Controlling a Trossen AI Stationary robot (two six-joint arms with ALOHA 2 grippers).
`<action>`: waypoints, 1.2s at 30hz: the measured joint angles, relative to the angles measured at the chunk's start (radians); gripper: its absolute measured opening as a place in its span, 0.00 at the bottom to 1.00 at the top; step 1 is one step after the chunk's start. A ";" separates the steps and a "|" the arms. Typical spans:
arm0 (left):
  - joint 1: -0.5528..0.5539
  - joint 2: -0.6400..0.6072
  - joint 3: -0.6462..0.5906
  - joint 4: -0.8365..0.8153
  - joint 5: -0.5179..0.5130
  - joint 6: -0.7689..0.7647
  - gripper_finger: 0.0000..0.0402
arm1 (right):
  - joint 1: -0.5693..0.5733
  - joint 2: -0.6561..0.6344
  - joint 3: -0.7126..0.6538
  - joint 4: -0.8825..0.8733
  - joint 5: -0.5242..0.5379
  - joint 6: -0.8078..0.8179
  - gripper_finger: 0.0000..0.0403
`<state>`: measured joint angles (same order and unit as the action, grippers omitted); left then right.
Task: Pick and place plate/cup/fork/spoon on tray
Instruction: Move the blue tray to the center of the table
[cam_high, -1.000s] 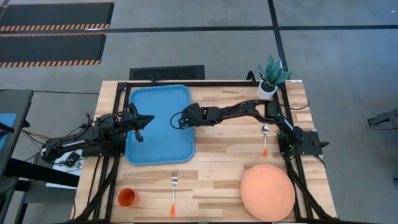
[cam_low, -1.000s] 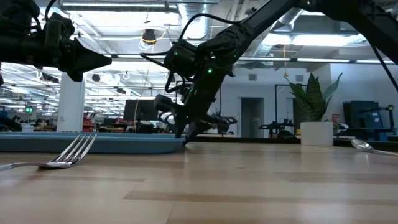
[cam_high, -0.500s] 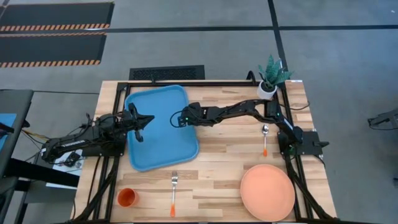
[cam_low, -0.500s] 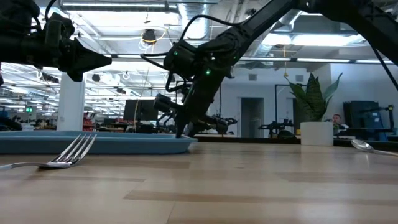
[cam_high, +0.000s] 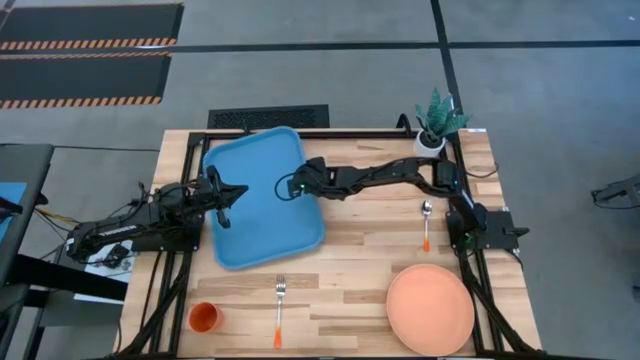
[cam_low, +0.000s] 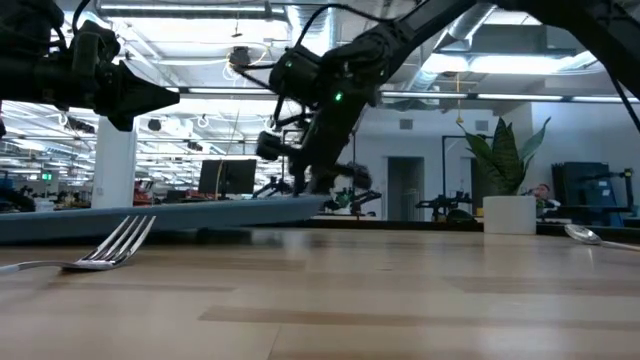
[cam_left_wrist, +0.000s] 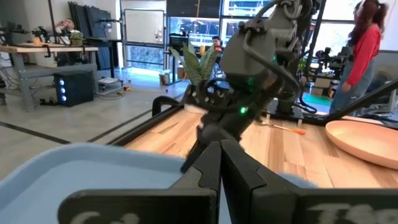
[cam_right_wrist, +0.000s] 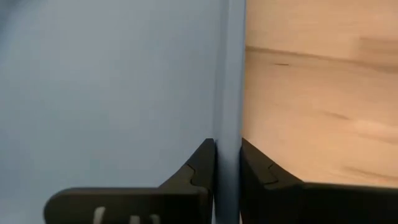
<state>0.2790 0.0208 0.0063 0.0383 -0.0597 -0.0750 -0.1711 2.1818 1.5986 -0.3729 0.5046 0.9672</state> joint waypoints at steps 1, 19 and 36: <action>0.000 0.001 0.000 0.001 0.000 0.000 0.00 | 0.001 -0.007 0.000 -0.005 0.022 -0.007 0.13; 0.000 0.014 0.000 -0.002 0.003 0.000 0.00 | -0.119 -0.172 0.000 -0.138 -0.035 -0.253 0.13; 0.000 0.013 0.000 0.000 0.003 0.000 0.00 | -0.373 -0.171 0.088 -0.263 -0.367 -0.821 0.13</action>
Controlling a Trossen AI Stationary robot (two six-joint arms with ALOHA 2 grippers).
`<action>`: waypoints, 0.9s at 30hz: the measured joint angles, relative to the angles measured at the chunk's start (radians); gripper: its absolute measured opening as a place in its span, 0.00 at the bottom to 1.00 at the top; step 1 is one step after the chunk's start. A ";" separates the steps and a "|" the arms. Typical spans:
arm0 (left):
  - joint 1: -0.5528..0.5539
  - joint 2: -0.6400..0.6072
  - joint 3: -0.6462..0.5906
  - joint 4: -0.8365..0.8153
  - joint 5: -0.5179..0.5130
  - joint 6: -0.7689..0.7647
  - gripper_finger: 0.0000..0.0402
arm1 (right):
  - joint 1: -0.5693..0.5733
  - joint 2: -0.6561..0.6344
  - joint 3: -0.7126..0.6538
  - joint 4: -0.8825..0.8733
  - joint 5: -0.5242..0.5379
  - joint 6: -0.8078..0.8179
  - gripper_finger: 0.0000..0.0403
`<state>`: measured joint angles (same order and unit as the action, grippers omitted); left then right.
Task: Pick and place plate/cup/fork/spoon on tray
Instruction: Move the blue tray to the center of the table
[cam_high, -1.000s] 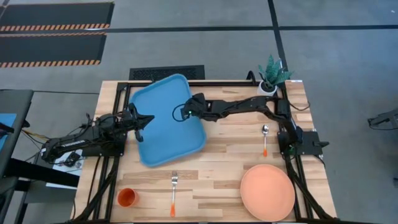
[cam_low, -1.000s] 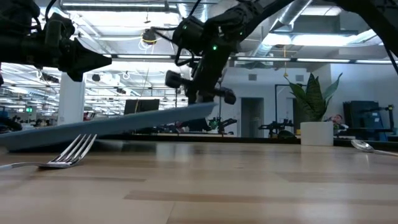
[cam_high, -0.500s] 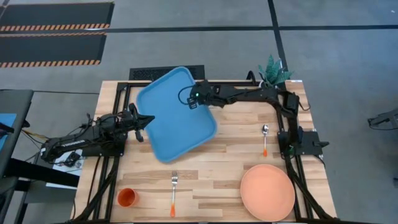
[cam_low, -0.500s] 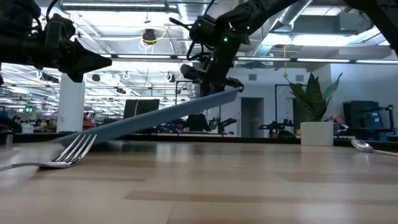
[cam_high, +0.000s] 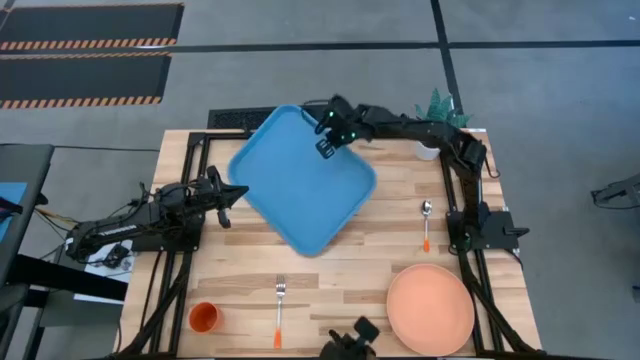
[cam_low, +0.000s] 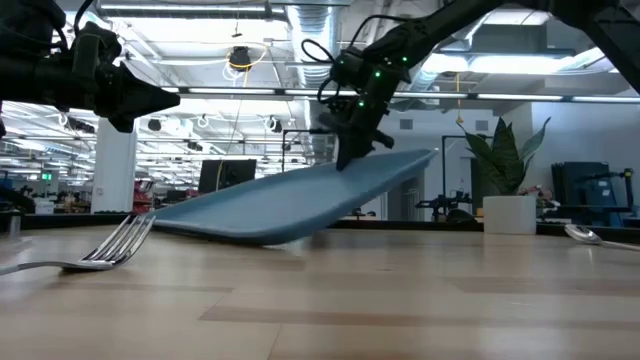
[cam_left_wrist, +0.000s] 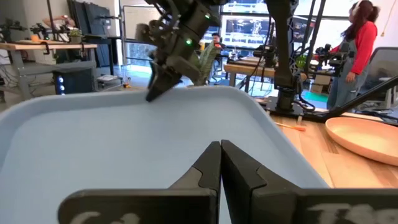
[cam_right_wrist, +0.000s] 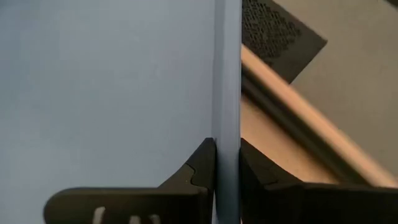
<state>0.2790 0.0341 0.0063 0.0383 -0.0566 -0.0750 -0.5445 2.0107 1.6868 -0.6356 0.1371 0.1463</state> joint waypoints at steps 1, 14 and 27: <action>0.000 0.000 0.000 0.000 0.000 0.000 0.00 | -0.016 0.002 0.016 -0.014 -0.010 -0.037 0.13; 0.000 0.000 0.000 0.000 0.000 0.000 0.00 | -0.095 0.002 0.057 -0.020 -0.175 -0.562 0.13; 0.000 0.000 0.000 0.000 0.000 0.000 0.00 | -0.020 0.006 0.057 -0.019 -0.247 -0.711 0.13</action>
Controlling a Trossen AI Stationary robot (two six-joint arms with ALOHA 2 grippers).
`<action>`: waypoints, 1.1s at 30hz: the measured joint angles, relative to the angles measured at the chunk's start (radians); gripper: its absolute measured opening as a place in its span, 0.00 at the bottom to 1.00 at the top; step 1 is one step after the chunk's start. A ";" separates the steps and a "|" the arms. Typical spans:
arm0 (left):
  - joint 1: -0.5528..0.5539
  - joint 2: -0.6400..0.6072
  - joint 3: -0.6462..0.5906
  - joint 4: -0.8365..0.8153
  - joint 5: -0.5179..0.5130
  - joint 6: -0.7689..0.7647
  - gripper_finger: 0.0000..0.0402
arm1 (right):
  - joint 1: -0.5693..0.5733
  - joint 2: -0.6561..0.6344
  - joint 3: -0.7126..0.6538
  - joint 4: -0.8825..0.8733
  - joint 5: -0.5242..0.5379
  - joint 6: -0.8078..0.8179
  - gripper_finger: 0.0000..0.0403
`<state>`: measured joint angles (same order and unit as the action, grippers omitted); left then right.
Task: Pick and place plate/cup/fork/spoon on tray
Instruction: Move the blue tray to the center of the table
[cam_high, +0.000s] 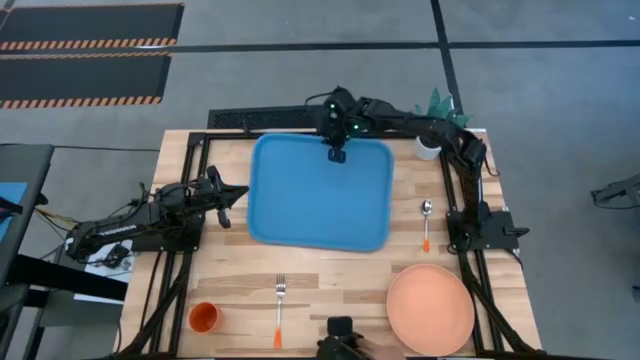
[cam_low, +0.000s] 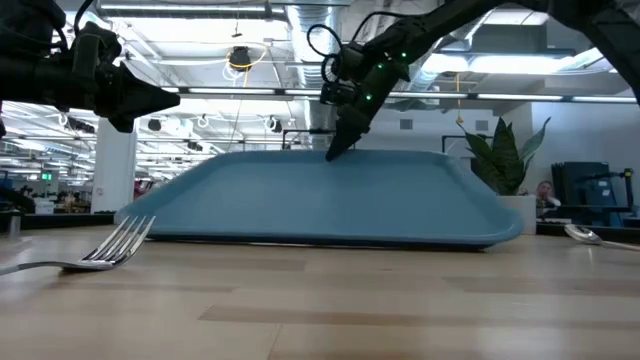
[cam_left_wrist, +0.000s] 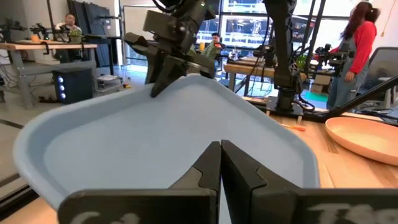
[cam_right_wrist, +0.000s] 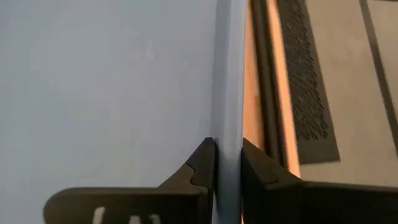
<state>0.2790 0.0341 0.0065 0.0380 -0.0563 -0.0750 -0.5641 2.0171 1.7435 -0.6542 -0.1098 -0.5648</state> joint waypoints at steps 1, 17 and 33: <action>0.000 0.000 0.000 0.000 0.000 0.000 0.00 | 0.005 0.000 -0.001 0.000 -0.006 -0.005 0.13; 0.000 0.000 0.000 0.000 0.000 0.000 0.00 | 0.019 0.000 -0.148 0.109 -0.037 -0.020 0.13; 0.000 -0.002 0.000 -0.001 -0.001 0.000 0.00 | 0.041 0.137 -0.135 0.146 -0.050 -0.034 0.13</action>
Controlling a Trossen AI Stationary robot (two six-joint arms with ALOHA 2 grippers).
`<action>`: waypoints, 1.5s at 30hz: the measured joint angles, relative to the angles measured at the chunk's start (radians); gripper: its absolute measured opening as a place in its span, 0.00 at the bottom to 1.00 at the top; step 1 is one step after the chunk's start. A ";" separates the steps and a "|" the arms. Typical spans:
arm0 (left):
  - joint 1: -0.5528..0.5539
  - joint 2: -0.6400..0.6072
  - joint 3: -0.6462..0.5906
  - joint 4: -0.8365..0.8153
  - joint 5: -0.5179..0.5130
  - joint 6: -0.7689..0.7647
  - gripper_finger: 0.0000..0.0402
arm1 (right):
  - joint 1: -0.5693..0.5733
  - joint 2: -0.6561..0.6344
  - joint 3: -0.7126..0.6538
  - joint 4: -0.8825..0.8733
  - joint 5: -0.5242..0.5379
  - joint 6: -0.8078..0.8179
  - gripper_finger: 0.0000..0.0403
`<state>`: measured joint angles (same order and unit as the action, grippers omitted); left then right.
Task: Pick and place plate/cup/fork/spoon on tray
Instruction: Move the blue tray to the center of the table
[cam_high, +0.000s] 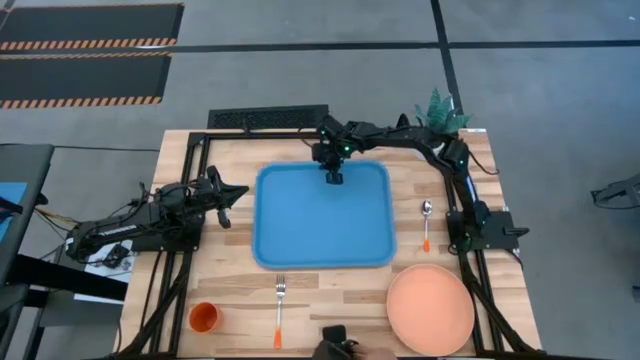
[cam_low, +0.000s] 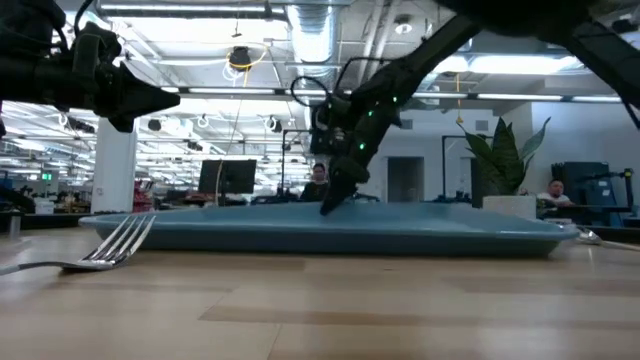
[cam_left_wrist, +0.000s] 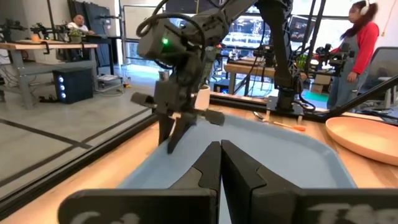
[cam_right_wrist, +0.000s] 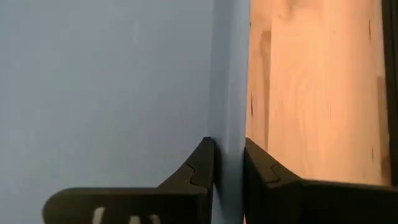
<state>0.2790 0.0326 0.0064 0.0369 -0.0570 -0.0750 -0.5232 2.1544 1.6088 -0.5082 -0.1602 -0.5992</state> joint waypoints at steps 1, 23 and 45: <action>0.000 0.000 0.000 0.002 0.000 0.000 0.00 | -0.002 -0.004 0.009 -0.009 -0.004 0.000 0.14; 0.000 0.000 0.000 0.001 -0.002 0.000 0.00 | -0.016 -0.007 0.032 -0.138 0.005 -0.048 0.15; 0.000 0.000 0.000 0.002 -0.003 0.000 0.00 | -0.003 -0.005 -0.027 -0.110 0.029 0.152 0.15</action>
<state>0.2790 0.0326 0.0063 0.0384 -0.0597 -0.0750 -0.5259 2.1490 1.5814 -0.6180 -0.1311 -0.4470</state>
